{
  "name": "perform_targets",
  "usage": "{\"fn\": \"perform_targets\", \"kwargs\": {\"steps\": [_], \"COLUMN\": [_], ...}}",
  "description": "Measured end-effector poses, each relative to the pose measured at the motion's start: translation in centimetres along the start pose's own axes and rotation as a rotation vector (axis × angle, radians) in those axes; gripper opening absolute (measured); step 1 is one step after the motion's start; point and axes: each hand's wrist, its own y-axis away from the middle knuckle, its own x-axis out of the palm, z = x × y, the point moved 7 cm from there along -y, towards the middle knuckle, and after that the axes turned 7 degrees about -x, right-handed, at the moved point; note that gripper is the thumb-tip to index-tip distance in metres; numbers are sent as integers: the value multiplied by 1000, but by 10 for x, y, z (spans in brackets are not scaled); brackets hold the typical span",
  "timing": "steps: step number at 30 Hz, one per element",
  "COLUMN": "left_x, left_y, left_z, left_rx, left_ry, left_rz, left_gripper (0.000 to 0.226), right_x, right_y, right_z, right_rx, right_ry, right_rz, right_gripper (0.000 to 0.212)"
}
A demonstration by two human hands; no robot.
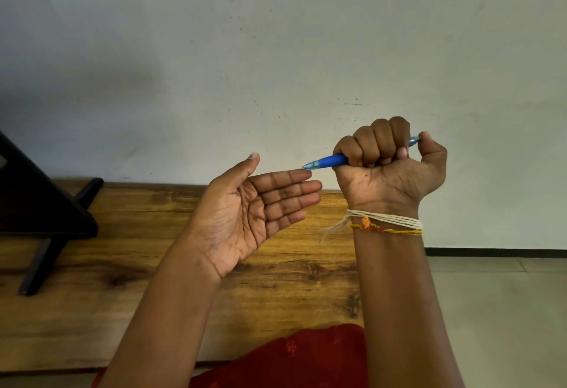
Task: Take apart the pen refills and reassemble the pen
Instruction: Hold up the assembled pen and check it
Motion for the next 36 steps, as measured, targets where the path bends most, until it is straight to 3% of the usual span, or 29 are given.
{"fn": "perform_targets", "kwargs": {"steps": [28,30,34,36], "left_x": [-14,-28,-87,-114], "left_y": [0,-5,-21,-28], "left_z": [-4,-1,20,35], "left_rx": [22,23,-29,-91], "left_ry": [-28,-100,-295,-318], "left_rz": [-17,-94,-456,-578], "left_gripper": [58,57,47,40], "right_x": [-26,-39,-87,-119], "right_y": [-9,-13,-16,-11], "right_z": [-9,-15,-42,-60], "right_rx": [76,138,285,357], "right_ry": [-9,40,276,368], "right_rz": [-55,-117,-312,-420], "right_gripper": [39,38,11,17]}}
